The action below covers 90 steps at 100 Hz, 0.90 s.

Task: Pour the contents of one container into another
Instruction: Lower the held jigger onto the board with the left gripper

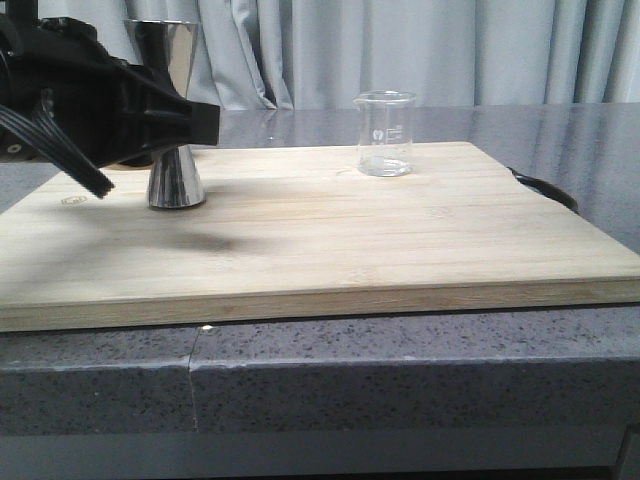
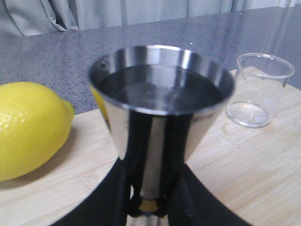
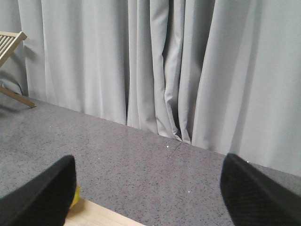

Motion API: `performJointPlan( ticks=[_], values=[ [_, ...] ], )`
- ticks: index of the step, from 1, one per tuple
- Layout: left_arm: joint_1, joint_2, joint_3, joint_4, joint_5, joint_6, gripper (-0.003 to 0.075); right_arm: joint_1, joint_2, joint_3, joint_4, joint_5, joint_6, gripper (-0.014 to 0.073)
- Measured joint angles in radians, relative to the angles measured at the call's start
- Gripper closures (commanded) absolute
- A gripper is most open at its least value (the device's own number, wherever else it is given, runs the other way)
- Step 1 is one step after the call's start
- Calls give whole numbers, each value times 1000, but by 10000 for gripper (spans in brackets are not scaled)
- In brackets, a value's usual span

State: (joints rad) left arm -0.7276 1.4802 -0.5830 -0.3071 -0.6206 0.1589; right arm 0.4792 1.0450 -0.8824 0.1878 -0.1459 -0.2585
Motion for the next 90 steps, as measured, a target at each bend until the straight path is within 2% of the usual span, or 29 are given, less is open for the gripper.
performJointPlan(
  ticks=[90],
  values=[
    [0, 31, -2, 0, -34, -2, 739, 0, 0, 0, 0, 0, 0, 27]
  ],
)
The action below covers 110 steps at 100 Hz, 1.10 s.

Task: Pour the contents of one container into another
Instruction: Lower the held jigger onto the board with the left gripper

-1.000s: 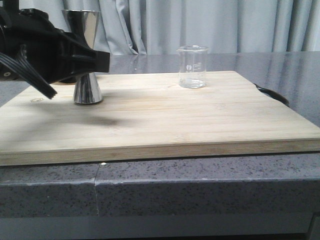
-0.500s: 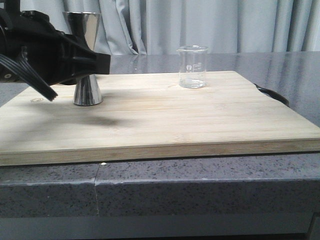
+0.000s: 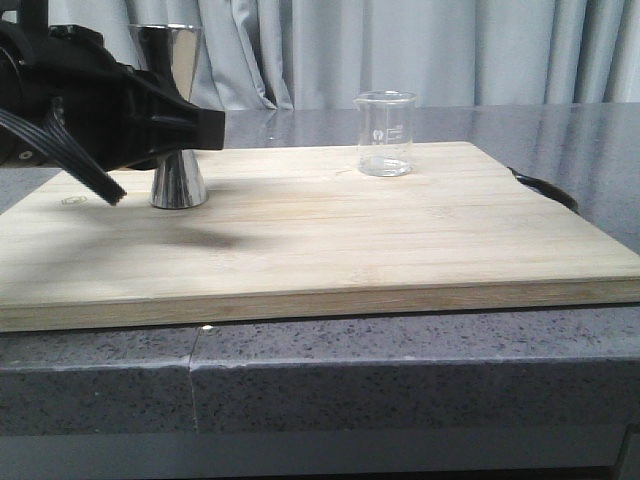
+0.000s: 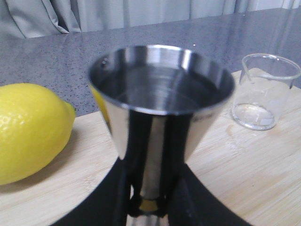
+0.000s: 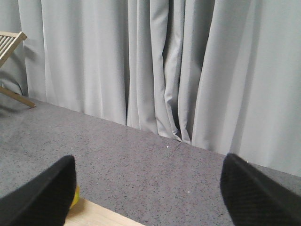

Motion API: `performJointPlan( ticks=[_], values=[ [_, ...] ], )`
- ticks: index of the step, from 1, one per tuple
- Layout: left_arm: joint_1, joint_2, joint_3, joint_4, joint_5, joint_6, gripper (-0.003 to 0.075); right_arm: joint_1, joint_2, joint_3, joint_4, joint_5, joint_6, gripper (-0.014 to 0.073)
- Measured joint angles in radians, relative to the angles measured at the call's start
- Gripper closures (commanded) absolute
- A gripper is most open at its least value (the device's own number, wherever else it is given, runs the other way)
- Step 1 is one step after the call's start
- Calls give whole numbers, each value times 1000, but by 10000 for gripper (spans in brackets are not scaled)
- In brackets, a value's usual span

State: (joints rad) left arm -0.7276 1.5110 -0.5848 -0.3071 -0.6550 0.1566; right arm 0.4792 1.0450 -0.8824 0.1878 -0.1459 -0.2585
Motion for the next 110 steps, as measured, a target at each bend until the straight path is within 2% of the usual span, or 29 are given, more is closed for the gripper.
performJointPlan(
  ticks=[73, 97, 110],
  values=[
    [0, 6, 0, 0, -10, 0, 734, 0, 0, 0, 0, 0, 0, 27],
    [0, 6, 0, 0, -10, 0, 580, 0, 0, 0, 0, 0, 0, 27],
    [0, 6, 0, 0, -10, 0, 558, 0, 0, 0, 0, 0, 0, 27]
  ],
)
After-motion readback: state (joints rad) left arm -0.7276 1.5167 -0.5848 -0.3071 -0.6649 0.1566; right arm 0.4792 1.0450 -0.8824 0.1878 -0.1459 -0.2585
